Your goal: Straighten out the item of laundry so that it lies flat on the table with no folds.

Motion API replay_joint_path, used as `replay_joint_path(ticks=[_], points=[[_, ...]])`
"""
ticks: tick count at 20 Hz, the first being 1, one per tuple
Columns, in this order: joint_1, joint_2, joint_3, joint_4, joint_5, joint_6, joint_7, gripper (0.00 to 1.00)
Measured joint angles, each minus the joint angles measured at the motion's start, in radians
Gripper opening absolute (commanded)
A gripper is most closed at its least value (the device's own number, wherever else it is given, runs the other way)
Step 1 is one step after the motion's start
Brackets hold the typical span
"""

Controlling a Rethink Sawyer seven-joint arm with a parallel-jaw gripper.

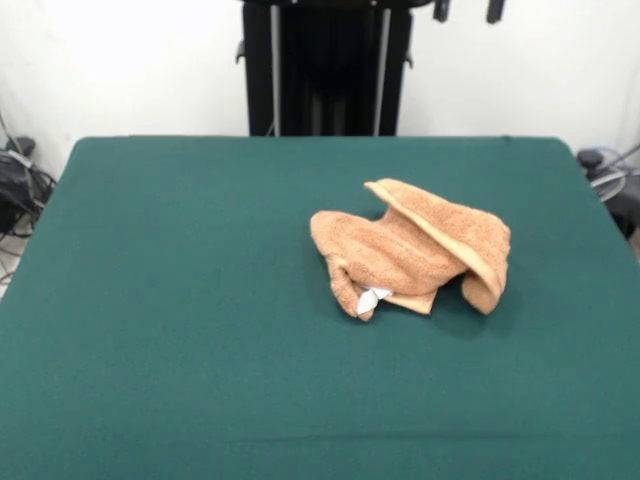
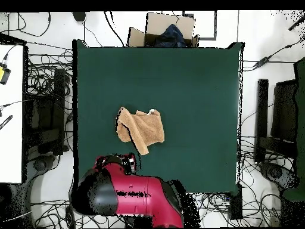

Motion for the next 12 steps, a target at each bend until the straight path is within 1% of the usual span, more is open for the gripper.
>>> replay_joint_path(ticks=[5,12], points=[[0.005,0.040,-0.009,-0.052,-0.024,0.000,0.000,1.00],[0.018,0.110,-0.014,-0.163,-0.051,0.000,0.000,1.00]])
